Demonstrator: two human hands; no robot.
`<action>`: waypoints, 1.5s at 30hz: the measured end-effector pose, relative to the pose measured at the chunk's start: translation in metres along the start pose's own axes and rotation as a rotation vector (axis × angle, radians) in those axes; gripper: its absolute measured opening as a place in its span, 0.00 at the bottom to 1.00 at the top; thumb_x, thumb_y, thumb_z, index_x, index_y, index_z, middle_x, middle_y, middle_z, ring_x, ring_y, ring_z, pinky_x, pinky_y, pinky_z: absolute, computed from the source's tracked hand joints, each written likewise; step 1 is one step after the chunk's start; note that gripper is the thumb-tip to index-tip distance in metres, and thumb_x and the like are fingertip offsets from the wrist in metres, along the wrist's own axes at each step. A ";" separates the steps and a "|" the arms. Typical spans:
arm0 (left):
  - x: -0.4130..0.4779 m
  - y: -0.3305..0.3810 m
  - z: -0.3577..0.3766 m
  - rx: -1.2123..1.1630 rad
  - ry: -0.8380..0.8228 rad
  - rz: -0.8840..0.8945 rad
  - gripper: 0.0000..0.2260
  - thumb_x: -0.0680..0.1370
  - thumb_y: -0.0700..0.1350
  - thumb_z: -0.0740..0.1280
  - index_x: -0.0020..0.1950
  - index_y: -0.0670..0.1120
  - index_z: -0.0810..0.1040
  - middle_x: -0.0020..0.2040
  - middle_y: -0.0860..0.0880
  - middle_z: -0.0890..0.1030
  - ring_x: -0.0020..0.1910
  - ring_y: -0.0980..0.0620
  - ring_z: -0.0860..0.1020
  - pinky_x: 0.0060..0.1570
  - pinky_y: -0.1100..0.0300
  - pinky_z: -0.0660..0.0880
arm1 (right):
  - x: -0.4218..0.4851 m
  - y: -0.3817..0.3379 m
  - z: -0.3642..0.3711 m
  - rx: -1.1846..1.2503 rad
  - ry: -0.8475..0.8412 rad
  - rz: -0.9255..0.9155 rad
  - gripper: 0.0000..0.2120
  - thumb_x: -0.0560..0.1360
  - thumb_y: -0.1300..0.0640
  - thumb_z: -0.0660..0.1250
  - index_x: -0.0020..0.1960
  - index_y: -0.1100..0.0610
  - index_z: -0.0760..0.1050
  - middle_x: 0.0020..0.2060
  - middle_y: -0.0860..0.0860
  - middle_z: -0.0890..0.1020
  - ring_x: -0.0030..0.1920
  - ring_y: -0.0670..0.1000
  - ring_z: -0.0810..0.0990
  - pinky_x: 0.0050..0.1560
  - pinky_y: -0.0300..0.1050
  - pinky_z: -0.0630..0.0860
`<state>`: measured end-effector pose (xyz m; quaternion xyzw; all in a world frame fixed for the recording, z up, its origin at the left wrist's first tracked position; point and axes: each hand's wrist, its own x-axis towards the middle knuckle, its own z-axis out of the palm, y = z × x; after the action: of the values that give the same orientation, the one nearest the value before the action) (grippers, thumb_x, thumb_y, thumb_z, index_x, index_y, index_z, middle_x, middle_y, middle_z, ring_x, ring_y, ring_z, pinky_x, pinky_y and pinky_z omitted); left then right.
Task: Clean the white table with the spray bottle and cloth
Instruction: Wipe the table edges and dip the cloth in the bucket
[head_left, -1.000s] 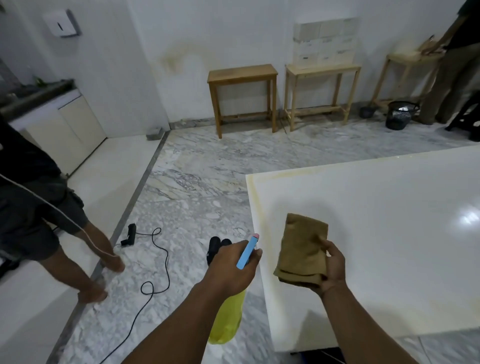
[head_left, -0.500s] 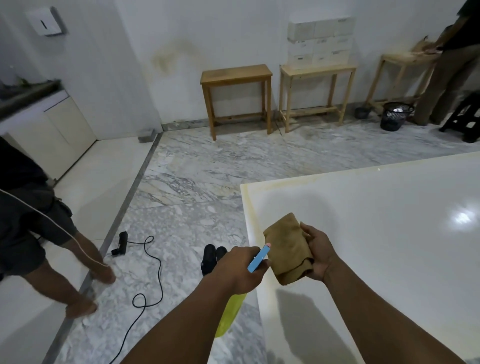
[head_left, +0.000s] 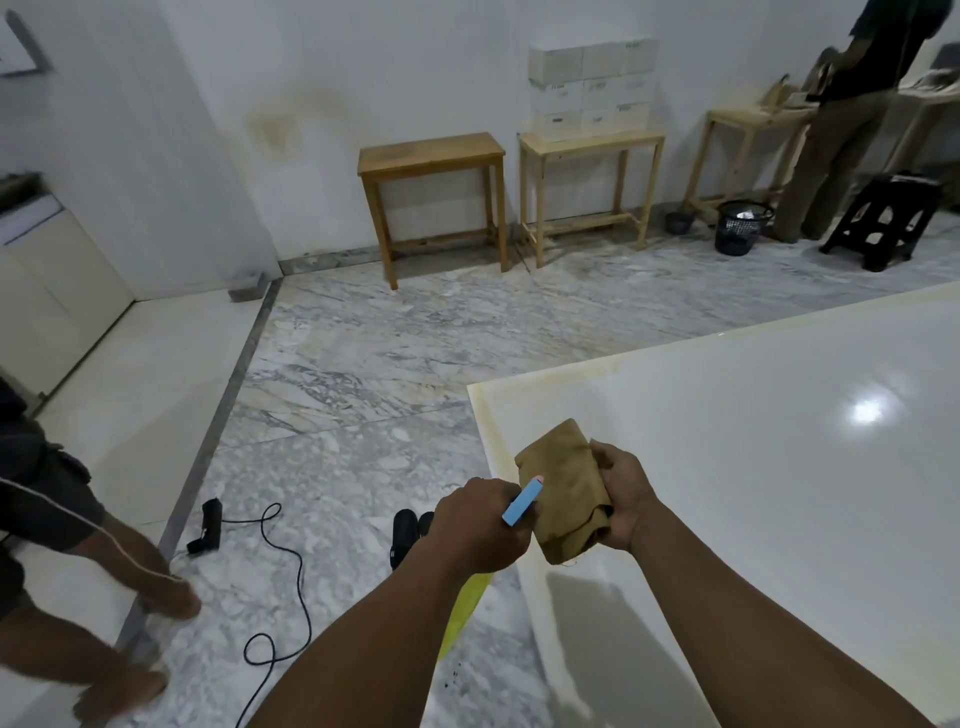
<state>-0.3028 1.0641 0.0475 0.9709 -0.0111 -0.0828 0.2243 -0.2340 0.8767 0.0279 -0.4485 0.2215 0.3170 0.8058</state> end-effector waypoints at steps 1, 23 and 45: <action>0.007 -0.007 -0.004 -0.024 0.008 0.002 0.17 0.83 0.59 0.62 0.47 0.47 0.78 0.43 0.49 0.82 0.43 0.44 0.81 0.41 0.54 0.74 | 0.007 -0.001 0.004 -0.029 0.027 0.000 0.25 0.80 0.44 0.56 0.54 0.63 0.83 0.49 0.61 0.84 0.46 0.61 0.83 0.51 0.53 0.77; 0.211 -0.220 -0.002 -0.411 0.094 0.009 0.18 0.84 0.56 0.65 0.40 0.45 0.72 0.30 0.51 0.71 0.28 0.53 0.67 0.32 0.52 0.67 | 0.346 -0.056 0.137 -1.567 0.255 -0.186 0.31 0.78 0.46 0.59 0.79 0.51 0.56 0.77 0.57 0.64 0.72 0.61 0.68 0.69 0.53 0.68; 0.219 -0.235 0.075 -0.434 0.056 0.104 0.18 0.82 0.57 0.64 0.35 0.55 0.65 0.28 0.53 0.68 0.27 0.52 0.67 0.33 0.46 0.70 | 0.384 0.021 0.068 -1.900 0.405 -0.732 0.29 0.80 0.45 0.44 0.81 0.49 0.52 0.81 0.47 0.54 0.80 0.51 0.48 0.79 0.54 0.49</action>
<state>-0.1034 1.2305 -0.1559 0.9000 -0.0368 -0.0446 0.4320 0.0255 1.0637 -0.1960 -0.9836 -0.1381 0.0155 0.1147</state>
